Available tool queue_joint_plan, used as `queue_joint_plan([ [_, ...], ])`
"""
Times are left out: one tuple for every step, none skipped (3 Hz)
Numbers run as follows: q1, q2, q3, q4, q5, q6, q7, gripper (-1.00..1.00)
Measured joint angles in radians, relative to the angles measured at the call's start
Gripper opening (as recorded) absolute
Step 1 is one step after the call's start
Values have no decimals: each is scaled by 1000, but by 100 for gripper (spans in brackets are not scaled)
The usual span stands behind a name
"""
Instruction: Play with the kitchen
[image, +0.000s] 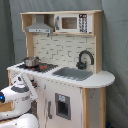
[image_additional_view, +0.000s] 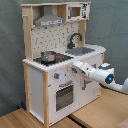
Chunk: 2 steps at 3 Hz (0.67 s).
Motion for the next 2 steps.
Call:
queue_joint_plan([
  [0, 2, 0, 0, 0, -2, -115, -100],
  [0, 2, 1, 0, 0, -4, -247, -100],
])
